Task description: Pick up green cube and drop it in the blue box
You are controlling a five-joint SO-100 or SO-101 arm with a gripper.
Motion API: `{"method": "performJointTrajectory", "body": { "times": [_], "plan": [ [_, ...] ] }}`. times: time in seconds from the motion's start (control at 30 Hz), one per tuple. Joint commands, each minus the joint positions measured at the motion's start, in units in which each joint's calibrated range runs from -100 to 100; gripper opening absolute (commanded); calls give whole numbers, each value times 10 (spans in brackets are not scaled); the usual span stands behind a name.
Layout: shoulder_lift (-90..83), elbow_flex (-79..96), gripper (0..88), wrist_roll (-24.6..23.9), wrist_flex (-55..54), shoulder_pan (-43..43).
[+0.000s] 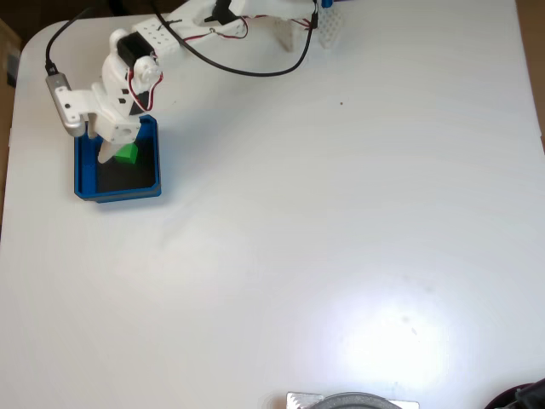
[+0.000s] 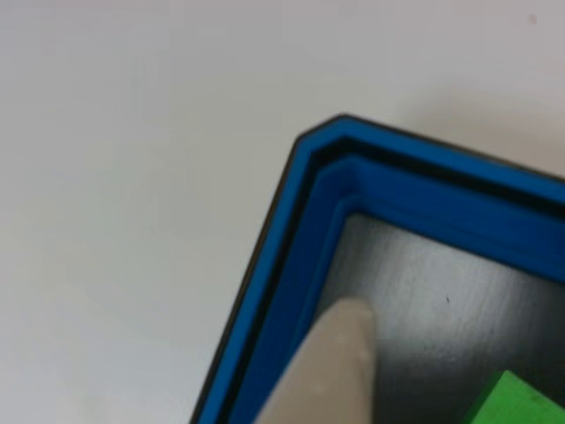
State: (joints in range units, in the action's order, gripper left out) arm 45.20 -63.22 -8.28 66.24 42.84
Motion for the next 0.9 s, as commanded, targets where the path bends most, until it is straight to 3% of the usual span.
{"method": "performJointTrajectory", "body": {
  "times": [0.0, 0.33, 0.87],
  "plan": [
    [-113, -3, 101, -1, -9, 8],
    [-263, 75, 21, -1, -8, 16],
    [-651, 659, 19, 1, -37, 6]
  ]
}}
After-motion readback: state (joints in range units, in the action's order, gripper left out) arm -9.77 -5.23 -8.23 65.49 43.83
